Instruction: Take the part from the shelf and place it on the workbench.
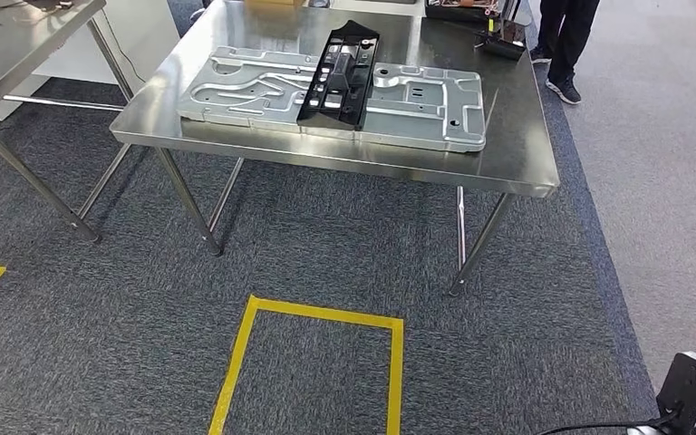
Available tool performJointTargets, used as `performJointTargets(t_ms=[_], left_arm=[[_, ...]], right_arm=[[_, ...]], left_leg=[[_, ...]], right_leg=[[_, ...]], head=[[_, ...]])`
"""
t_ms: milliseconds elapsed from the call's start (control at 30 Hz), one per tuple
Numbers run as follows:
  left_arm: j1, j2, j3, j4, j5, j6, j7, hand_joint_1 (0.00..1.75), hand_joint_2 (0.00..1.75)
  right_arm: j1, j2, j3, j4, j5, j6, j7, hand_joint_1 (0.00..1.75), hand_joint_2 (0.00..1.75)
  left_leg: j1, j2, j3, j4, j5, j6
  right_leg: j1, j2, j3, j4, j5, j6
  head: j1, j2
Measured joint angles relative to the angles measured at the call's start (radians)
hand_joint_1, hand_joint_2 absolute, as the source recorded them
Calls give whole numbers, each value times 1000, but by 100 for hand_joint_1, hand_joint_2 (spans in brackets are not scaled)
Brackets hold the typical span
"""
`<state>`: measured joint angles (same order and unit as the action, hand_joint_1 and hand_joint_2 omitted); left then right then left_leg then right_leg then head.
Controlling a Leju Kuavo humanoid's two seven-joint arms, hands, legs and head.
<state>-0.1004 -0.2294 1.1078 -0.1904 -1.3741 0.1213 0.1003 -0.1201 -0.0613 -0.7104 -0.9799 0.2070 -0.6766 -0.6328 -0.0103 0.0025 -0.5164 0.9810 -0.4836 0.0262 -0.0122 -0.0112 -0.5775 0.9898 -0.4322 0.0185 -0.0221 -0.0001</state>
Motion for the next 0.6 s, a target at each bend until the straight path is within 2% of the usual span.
performJointTargets(t_ms=[167, 300, 333, 367, 400, 467, 500, 533, 567, 600], left_arm=[[-1, 0, 0, 0, -1, 0, 0, 0, 0], [-1, 0, 0, 0, -6, 0, 0, 0, 0], [-1, -1, 0, 0, -8, 0, 0, 0, 0], [-1, -1, 0, 0, -10, 1, -1, 0, 0], [-1, -2, 0, 0, -10, 2, -1, 0, 0], [-1, -2, 0, 0, -9, 4, -1, 0, 0], [0, -1, 0, 0, -7, 5, -1, 0, 0], [1, -1, 0, 0, -6, 5, 0, 0, 0], [1, -1, 0, 0, -6, 5, 0, 0, 0], [1, -1, 0, 0, -7, 3, 0, 0, 0]], right_arm=[[9, 3, -34, 23, -4, -2, 42, 0, 0], [28, 6, -140, 168, -54, 3, 32, 0, 0], [32, 6, -174, 225, -51, -1, 36, 0, 0], [36, 5, -209, 286, -31, -7, 53, 0, 0], [40, 7, -247, 341, 12, -13, 89, 0, 0], [43, 27, -355, 429, 182, -17, 198, 0, 0], [42, 43, -418, 459, 282, -18, 257, 0, 0], [40, 63, -484, 483, 392, -18, 328, 0, 44], [38, 84, -540, 503, 495, -18, 405, 0, 87], [35, 105, -587, 521, 593, -18, 482, 0, 131]], left_leg=[[-2, 1, -1, 6, 2, 4], [-2, -1, 0, 0, 11, 22], [2, 0, 4, -13, 19, 26], [6, 2, 7, -25, 26, 30], [9, 4, 9, -32, 32, 32], [9, 7, 2, -34, 35, 32], [10, 8, -2, -32, 36, 29], [12, 9, -5, -28, 35, 25], [16, 9, -9, -22, 33, 19], [20, 9, -13, -13, 30, 11]], right_leg=[[-1, 1, -2, -1, 5, 5], [-5, -1, 2, -11, 13, 20], [-4, 0, -1, -3, 3, 21], [-3, 3, -13, 23, -18, 22], [-5, 6, -34, 69, -50, 22], [-9, 11, -97, 202, -120, 26], [-12, 11, -117, 250, -137, 29], [-17, 11, -120, 265, -136, 33], [-23, 10, -101, 235, -115, 37], [-29, 9, -64, 174, -86, 42]], head=[[0, 0], [0, 0], [0, 0], [0, 0], [0, 0], [0, 0], [0, 0], [0, 0], [0, 0], [0, 0]])
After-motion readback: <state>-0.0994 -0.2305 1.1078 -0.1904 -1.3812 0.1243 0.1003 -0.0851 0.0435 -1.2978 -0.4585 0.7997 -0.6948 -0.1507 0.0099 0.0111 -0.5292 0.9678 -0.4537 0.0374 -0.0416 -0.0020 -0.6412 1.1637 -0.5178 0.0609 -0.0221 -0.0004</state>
